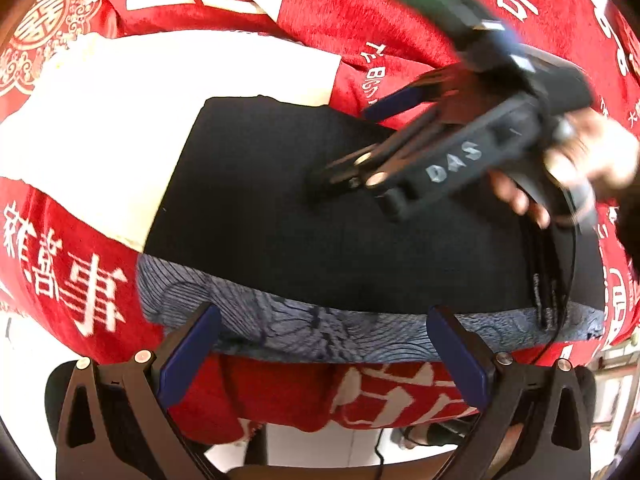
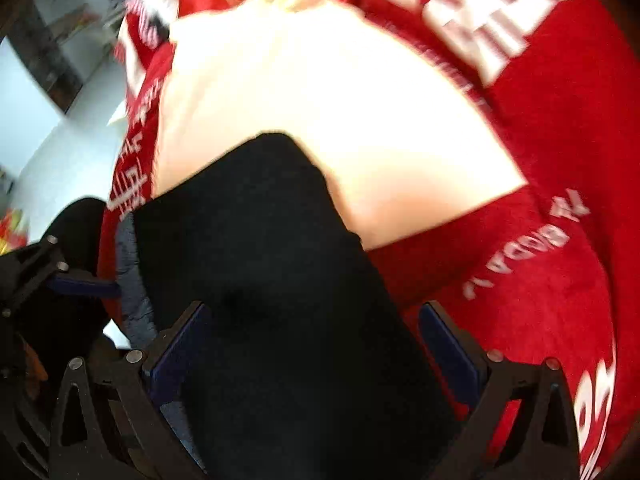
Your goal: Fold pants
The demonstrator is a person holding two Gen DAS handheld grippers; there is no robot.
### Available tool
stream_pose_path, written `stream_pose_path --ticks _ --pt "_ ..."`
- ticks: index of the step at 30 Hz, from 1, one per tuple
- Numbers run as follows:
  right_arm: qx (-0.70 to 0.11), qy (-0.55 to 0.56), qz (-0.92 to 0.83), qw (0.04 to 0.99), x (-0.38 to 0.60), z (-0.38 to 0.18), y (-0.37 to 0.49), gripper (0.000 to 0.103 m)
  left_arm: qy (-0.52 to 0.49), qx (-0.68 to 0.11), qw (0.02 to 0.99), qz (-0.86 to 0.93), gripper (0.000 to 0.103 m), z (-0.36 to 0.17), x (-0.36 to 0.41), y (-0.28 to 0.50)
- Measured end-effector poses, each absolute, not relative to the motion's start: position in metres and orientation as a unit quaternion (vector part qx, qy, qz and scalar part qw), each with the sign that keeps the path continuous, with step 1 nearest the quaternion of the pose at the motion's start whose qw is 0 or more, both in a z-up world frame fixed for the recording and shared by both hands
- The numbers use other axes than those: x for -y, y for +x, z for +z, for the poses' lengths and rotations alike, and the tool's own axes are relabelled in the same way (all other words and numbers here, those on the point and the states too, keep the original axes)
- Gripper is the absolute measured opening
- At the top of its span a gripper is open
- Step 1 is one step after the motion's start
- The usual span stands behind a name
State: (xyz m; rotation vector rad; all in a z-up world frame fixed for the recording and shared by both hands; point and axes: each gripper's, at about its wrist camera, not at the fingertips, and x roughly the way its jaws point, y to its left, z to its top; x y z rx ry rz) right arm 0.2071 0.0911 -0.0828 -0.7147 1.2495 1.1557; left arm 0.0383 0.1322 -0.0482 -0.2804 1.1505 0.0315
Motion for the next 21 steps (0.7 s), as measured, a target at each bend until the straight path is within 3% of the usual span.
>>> stream_pose_path --ticks 5,10,13,15,18,21 --pt "-0.622 -0.287 0.513 0.517 -0.106 -0.115 0.218 0.103 -0.122 -0.553 0.824 0.023 0.103 -0.056 -0.142 0.047" --pt "-0.607 -0.314 0.509 0.523 -0.102 -0.105 0.201 0.100 -0.119 -0.555 0.823 0.022 0.103 -0.059 -0.141 0.058" --pt "-0.563 -0.361 0.506 0.545 -0.093 -0.089 0.182 0.074 -0.115 -0.554 0.825 0.021 0.103 -0.059 -0.140 0.060" --pt "-0.538 -0.376 0.503 0.561 -0.083 -0.077 0.174 0.044 -0.113 -0.551 0.827 0.018 0.103 -0.055 -0.141 0.057" --pt "-0.501 -0.388 0.503 0.588 -0.070 -0.059 0.157 0.028 -0.102 -0.539 0.836 0.001 0.103 -0.046 -0.150 0.051" --pt "-0.458 -0.406 0.505 0.609 -0.065 -0.043 0.137 0.026 -0.105 -0.514 0.851 -0.024 0.103 -0.030 -0.174 0.036"
